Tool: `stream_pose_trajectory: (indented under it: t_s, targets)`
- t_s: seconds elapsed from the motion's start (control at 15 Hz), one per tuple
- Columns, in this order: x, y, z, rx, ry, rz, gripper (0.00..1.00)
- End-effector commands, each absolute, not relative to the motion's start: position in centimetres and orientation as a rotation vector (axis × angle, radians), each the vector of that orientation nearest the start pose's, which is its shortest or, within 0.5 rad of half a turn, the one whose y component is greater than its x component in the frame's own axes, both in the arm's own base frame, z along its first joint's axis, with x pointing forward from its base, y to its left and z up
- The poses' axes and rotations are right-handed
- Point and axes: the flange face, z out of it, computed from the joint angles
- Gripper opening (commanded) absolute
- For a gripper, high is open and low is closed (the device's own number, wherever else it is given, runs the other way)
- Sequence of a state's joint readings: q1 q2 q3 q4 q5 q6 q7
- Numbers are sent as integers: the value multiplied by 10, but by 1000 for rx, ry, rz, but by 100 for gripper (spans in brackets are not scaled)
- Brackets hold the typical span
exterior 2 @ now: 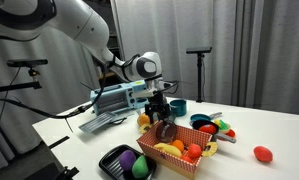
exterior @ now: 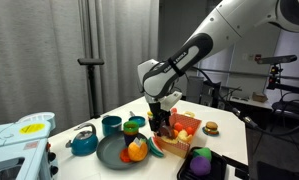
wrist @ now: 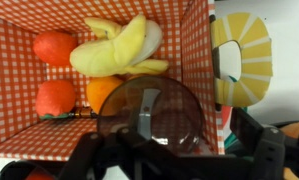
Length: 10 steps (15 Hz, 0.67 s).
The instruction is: Take the lid off the pot and place it in the box
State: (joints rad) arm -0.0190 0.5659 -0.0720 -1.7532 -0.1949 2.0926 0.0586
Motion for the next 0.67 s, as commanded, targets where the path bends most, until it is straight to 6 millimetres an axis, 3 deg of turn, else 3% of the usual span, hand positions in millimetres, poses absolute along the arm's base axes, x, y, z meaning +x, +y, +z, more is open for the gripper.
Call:
stream_pose_trajectory:
  t_s: [0.0,0.4,0.47,0.6]
  targets:
    - [620,-67,238,-3300,-36,358,100]
    - [625,-78,255,-3302,31,295,100]
    - [630,-73,243,-3308,14,353,100]
    - [630,-76,249,-3310,23,339,100]
